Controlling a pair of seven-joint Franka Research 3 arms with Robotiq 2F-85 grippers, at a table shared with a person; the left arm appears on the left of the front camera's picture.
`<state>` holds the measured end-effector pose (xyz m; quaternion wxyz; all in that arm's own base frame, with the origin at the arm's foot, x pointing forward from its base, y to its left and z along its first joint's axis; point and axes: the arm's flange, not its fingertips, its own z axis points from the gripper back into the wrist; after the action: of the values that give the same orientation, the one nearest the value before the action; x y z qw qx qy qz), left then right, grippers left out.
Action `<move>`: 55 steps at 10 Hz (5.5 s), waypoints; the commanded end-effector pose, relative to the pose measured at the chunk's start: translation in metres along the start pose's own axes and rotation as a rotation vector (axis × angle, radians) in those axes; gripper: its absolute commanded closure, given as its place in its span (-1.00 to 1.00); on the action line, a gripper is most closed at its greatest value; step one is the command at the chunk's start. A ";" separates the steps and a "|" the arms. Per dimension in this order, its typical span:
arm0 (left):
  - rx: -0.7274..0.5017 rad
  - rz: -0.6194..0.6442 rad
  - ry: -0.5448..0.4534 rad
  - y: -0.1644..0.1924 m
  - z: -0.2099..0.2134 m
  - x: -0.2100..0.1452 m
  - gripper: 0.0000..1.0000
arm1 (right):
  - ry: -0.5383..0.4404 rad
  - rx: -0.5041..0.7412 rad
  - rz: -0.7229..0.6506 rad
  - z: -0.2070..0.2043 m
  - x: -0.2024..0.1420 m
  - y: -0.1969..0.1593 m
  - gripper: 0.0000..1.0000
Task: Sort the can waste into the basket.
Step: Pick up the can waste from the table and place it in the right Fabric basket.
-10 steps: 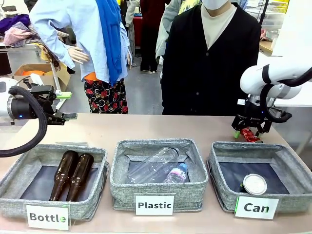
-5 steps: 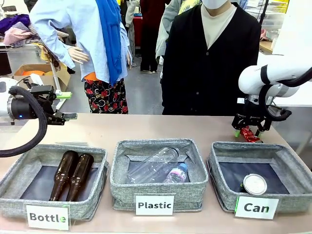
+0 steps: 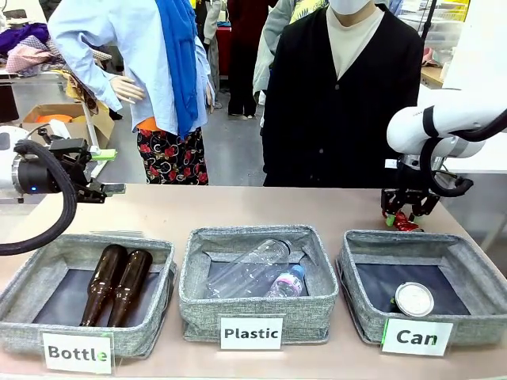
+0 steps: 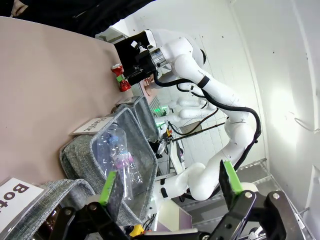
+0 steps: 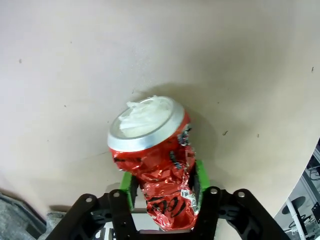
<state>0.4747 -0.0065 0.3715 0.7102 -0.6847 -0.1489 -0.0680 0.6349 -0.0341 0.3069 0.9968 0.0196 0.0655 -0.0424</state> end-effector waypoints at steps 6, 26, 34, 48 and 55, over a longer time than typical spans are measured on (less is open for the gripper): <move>0.004 -0.006 0.005 -0.003 0.000 0.000 -1.00 | -0.003 -0.059 -0.018 0.011 -0.003 0.004 1.00; 0.004 -0.006 0.005 -0.003 0.000 0.000 -1.00 | -0.089 -0.130 1.432 0.085 -0.253 0.008 -1.00; 0.004 -0.006 0.005 -0.003 0.000 0.000 -1.00 | -0.317 0.346 1.064 0.108 -0.244 -0.010 -1.00; 0.004 -0.006 0.005 -0.003 0.000 0.000 -1.00 | -0.245 1.166 -0.062 0.077 -0.138 0.053 -1.00; 0.004 -0.006 0.005 -0.003 0.000 0.000 -1.00 | -0.245 1.166 -0.062 0.077 -0.138 0.053 -1.00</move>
<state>0.4747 -0.0065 0.3715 0.7102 -0.6847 -0.1489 -0.0679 0.5108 0.0252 0.4013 0.8235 0.5513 -0.0769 -0.1101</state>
